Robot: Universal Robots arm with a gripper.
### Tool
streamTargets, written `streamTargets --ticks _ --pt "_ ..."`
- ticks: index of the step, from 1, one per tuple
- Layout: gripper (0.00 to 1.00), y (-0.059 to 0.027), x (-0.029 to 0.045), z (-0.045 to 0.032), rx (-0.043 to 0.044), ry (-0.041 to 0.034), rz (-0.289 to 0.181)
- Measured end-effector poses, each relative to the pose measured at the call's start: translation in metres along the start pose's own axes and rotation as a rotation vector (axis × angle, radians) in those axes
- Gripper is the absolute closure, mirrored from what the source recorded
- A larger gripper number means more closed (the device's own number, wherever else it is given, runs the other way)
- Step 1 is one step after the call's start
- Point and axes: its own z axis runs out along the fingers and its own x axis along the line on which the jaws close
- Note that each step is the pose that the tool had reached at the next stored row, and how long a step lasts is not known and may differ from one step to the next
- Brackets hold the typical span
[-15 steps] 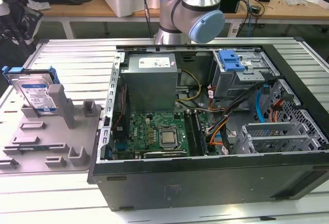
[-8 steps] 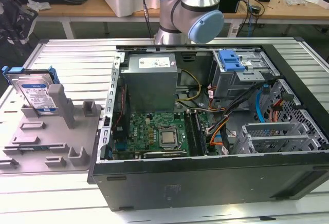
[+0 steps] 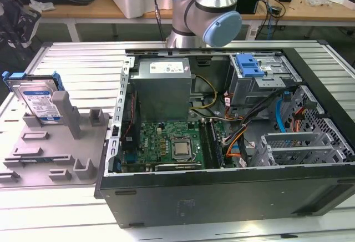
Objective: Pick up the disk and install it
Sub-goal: 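Reach for the disk, then pick up the disk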
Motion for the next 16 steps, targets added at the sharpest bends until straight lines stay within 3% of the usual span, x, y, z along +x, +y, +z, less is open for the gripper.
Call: streamTargets --ticks 16 --pt "0.89 0.0000 0.0002 0.0000 0.0003 -0.0001 0.000"
